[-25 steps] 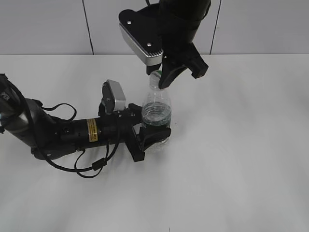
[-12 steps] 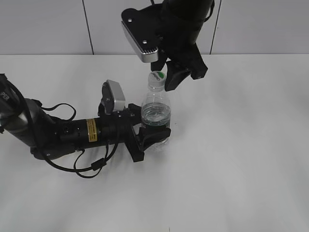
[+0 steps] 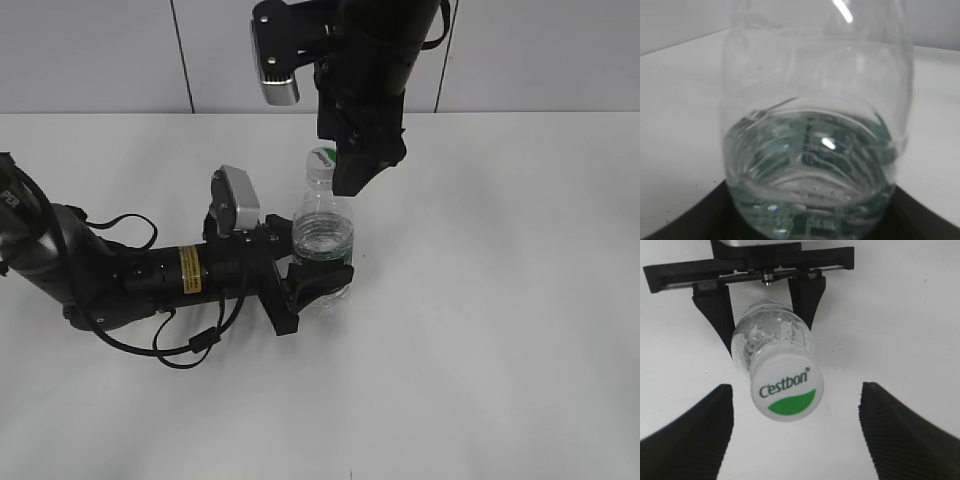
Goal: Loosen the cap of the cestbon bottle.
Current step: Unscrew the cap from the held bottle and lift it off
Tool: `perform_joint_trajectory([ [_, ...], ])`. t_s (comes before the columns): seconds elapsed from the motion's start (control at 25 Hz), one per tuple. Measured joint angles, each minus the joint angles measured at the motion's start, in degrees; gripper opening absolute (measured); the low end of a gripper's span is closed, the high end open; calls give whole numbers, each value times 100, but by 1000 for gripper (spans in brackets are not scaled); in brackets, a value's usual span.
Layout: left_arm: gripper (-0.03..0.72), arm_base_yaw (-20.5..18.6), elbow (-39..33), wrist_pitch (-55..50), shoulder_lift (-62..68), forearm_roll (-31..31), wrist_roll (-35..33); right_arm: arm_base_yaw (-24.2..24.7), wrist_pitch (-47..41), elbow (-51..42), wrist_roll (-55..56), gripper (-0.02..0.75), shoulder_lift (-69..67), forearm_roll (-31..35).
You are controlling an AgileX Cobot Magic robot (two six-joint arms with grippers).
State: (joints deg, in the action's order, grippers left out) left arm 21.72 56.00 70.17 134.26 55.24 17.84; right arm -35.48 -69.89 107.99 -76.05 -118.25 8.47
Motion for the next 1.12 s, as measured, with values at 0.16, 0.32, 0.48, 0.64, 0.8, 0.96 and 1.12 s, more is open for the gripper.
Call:
perform_joint_trajectory([
  [0.16,415,0,0,0,0,7,0,0,0,0,777,598,57,6],
  [0.32,415,0,0,0,0,7,0,0,0,0,1699,596,250,69],
  [0.48,415,0,0,0,0,7,0,0,0,0,2680,596,464,138],
  [0.64,415,0,0,0,0,7,0,0,0,0,3567,595,663,338],
  [0.8,415,0,0,0,0,7,0,0,-6,0,5139,595,714,392],
  [0.96,415,0,0,0,0,13,0,0,-11,0,6341,595,714,392],
  [1.12,415,0,0,0,0,13,0,0,-11,0,7223,595,714,396],
])
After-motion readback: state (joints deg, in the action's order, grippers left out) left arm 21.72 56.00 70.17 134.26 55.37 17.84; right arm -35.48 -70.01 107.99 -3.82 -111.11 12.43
